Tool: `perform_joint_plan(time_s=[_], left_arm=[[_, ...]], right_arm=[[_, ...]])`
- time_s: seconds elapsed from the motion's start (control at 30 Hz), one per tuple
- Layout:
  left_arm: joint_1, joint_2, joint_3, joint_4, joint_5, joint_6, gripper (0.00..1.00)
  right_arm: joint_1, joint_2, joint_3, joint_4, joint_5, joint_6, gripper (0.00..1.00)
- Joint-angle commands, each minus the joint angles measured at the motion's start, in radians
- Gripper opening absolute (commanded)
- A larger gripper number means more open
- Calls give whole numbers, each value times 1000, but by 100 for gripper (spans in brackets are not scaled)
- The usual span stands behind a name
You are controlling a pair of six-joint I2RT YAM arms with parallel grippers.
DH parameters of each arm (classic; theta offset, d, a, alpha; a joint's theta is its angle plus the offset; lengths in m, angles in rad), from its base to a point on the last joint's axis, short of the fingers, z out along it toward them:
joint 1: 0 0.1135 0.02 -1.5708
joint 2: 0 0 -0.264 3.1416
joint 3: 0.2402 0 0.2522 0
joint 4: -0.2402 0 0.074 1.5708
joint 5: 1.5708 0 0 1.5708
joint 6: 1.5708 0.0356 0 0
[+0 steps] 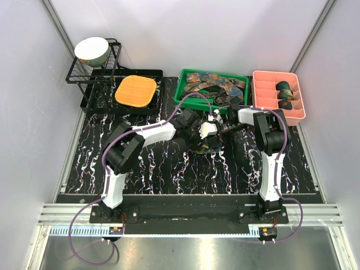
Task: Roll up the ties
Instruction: Roll the tie at the center of the board.
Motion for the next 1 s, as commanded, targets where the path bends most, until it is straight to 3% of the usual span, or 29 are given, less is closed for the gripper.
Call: perform_joint_plan(time_s=[0.0, 0.03, 0.07, 0.1, 0.2, 0.4, 0.43, 0.6, 0.8, 0.87, 0.9, 0.97], left_arm=[[-4, 97, -12, -145, -102, -15, 17], [-1, 98, -13, -138, -98, -25, 20], [0, 94, -16, -129, -90, -33, 28], [16, 89, -41, -112, -48, -38, 34], [63, 60, -129, 17, 74, -99, 51], [148, -47, -422, 648, 324, -315, 79], [148, -53, -441, 756, 323, -326, 79], [148, -9, -466, 985, 356, -395, 76], [146, 25, -455, 1022, 365, -391, 66], [140, 11, -446, 981, 346, -366, 50], [137, 2, -435, 851, 332, -296, 44], [129, -40, -420, 737, 245, -234, 29]], right_arm=[[24, 2, 9, 65, 47, 20, 31], [24, 7, 3, 65, 49, 17, 12], [22, 13, -2, 65, 61, 8, 3], [24, 29, -12, 65, 63, 0, 0], [22, 65, -16, 64, 76, -12, 0], [22, 111, -3, 68, 41, -37, 0], [21, 116, 0, 76, 27, -37, 0], [21, 147, 20, 93, -9, -53, 0], [22, 168, 24, 91, -11, -69, 0], [22, 176, 29, 91, -9, -72, 0], [21, 174, 32, 88, -11, -69, 0], [22, 173, 46, 76, 1, -60, 14]])
